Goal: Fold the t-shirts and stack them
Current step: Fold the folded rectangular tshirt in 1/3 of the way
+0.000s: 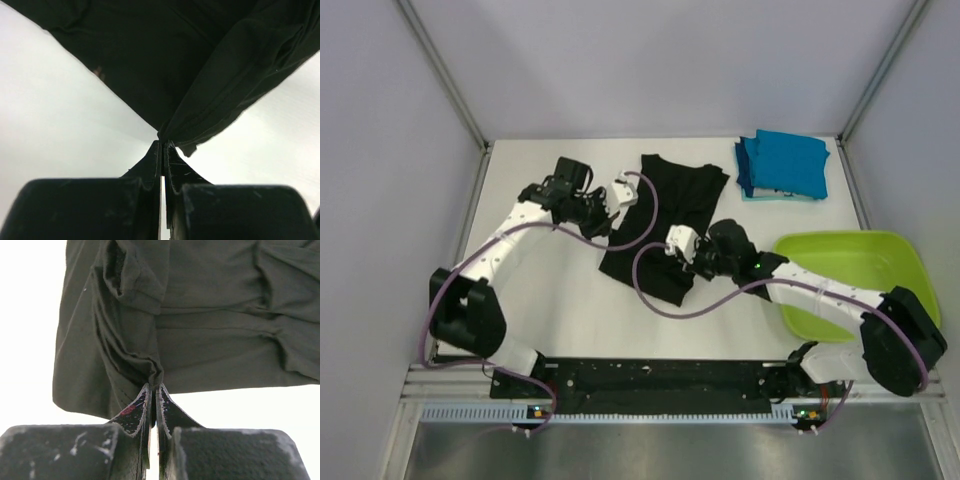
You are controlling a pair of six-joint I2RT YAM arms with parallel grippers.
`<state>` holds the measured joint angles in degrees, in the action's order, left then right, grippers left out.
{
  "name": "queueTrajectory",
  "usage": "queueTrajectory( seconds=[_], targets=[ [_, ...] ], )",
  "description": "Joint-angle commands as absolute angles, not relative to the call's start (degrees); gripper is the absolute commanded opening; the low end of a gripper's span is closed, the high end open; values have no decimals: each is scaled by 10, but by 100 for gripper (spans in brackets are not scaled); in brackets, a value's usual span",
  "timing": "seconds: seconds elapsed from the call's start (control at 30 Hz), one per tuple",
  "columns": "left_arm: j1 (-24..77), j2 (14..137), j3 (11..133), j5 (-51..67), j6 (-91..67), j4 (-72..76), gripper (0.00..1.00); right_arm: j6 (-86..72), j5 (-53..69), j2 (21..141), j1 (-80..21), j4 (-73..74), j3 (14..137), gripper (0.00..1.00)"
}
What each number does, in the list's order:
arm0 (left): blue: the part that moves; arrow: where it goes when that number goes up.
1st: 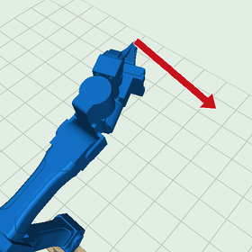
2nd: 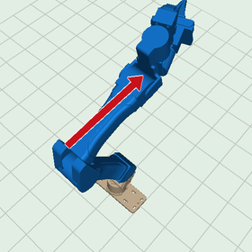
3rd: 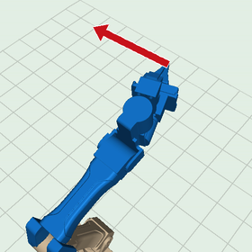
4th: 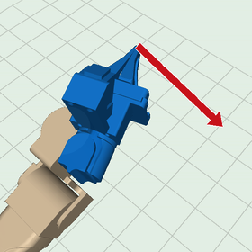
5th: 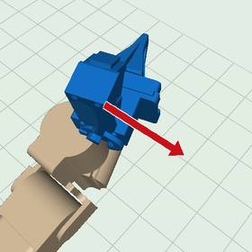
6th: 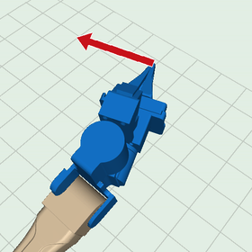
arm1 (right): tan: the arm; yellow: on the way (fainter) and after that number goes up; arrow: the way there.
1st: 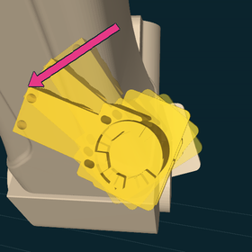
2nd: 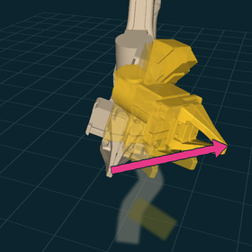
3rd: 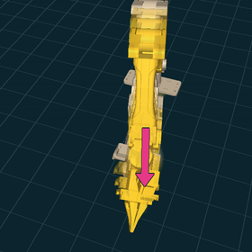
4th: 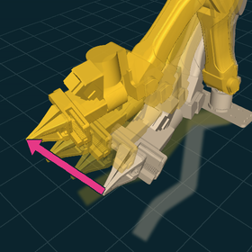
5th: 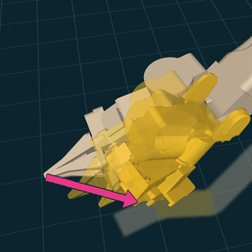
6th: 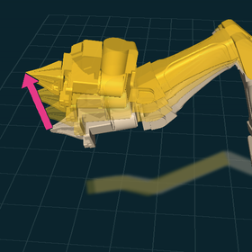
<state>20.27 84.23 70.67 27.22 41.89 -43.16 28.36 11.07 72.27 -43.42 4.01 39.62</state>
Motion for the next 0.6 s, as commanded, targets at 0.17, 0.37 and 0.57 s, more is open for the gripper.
queueTrajectory(
  seconds=[0.17, 0.37, 0.57],
  targets=[
    [203, 1059, 939, 239, 370, -440, 0, 324, 131, 853, -327, -28, 500, 0],
    [199, 1151, 1030, 213, 359, -440, 0, 352, 149, 915, -288, -29, 547, 0],
    [198, 1196, 1056, 192, 349, -425, 0, 385, 142, 984, -274, -16, 593, 0]
  ],
)
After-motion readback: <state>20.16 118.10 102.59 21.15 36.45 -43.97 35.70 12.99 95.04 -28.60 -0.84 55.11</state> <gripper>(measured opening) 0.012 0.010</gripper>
